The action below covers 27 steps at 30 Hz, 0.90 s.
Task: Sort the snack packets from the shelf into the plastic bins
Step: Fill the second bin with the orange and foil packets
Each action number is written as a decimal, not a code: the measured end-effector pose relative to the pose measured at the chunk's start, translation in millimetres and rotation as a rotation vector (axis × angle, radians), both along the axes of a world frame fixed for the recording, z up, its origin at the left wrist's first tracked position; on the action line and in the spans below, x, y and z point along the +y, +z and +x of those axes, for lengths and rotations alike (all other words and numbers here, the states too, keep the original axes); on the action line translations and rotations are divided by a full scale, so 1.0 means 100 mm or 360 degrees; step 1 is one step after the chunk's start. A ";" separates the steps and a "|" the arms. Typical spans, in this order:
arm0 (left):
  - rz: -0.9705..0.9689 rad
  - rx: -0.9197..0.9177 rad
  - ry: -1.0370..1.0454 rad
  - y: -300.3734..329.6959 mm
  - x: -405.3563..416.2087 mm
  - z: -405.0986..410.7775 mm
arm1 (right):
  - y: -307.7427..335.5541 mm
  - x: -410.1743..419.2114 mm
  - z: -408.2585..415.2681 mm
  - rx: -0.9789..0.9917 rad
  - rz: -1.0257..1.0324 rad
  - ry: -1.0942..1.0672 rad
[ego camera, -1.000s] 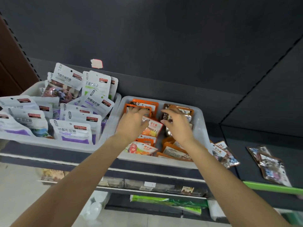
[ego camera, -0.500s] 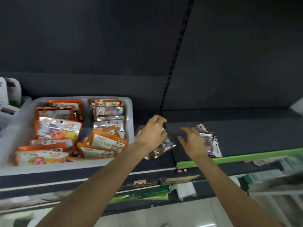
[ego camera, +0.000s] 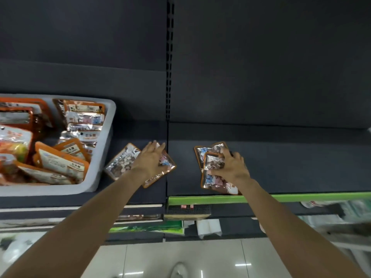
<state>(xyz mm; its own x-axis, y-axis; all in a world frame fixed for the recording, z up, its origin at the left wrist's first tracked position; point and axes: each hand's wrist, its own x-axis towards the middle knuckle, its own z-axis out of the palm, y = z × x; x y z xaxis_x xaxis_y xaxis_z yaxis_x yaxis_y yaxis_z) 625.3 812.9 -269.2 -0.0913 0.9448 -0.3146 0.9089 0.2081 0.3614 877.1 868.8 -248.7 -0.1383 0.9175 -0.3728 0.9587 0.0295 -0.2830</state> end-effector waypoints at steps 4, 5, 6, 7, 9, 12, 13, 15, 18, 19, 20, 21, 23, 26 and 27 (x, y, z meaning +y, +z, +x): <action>0.0043 -0.0055 0.0020 -0.02 0.07 0.08 | 0.04 0.04 -0.05 0.0031 0.0119 0.0061; 0.0074 -0.0062 0.0013 -0.01 0.09 0.09 | 0.06 0.04 -0.05 0.0055 0.0150 0.0052; 0.0091 -0.0071 0.0014 0.01 0.10 0.09 | 0.08 0.05 -0.06 0.0069 0.0177 0.0040; 0.0096 -0.0068 0.0025 0.03 0.12 0.08 | 0.11 0.06 -0.06 0.0086 0.0206 0.0024; 0.0102 -0.0026 0.0080 0.07 0.15 0.03 | 0.15 0.07 -0.05 0.0152 0.0239 -0.0017; 0.0102 0.0003 0.0205 0.10 0.17 -0.06 | 0.20 0.08 -0.05 0.0344 0.0258 -0.0076; 0.0097 -0.0011 0.0229 0.10 0.17 -0.07 | 0.21 0.08 -0.06 0.0391 0.0268 -0.0076; 0.0130 -0.0034 0.0269 0.10 0.16 -0.06 | 0.26 0.05 -0.11 0.0470 0.0278 -0.0057; 0.0253 0.0022 0.0290 0.10 0.20 -0.05 | 0.33 0.02 -0.20 0.0525 0.0290 -0.0014; 0.0288 -0.0020 0.0313 0.11 0.21 -0.04 | 0.35 0.02 -0.22 0.0535 0.0302 -0.0005; 0.0313 -0.0103 0.0335 0.12 0.22 -0.04 | 0.37 0.02 -0.24 0.0548 0.0315 -0.0002; 0.0337 -0.0198 0.0340 0.14 0.22 -0.03 | 0.38 0.03 -0.25 0.0567 0.0324 0.0001; 0.0424 -0.0372 0.0307 0.20 0.20 -0.02 | 0.40 0.05 -0.25 0.0534 0.0323 0.0034; 0.0608 -0.0555 0.0254 0.40 0.13 0.02 | 0.45 0.04 -0.27 0.0308 0.0398 0.0104; 0.0669 -0.0604 0.0254 0.47 0.10 0.03 | 0.46 0.03 -0.28 0.0228 0.0458 0.0121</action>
<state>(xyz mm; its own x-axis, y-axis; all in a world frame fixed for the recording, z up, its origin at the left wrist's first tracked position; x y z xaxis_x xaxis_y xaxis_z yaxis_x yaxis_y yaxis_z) 628.7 823.2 -222.1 -0.1970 0.9793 0.0456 0.6689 0.1002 0.7365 849.3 871.7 -202.5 -0.2428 0.9674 -0.0716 0.9017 0.1978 -0.3844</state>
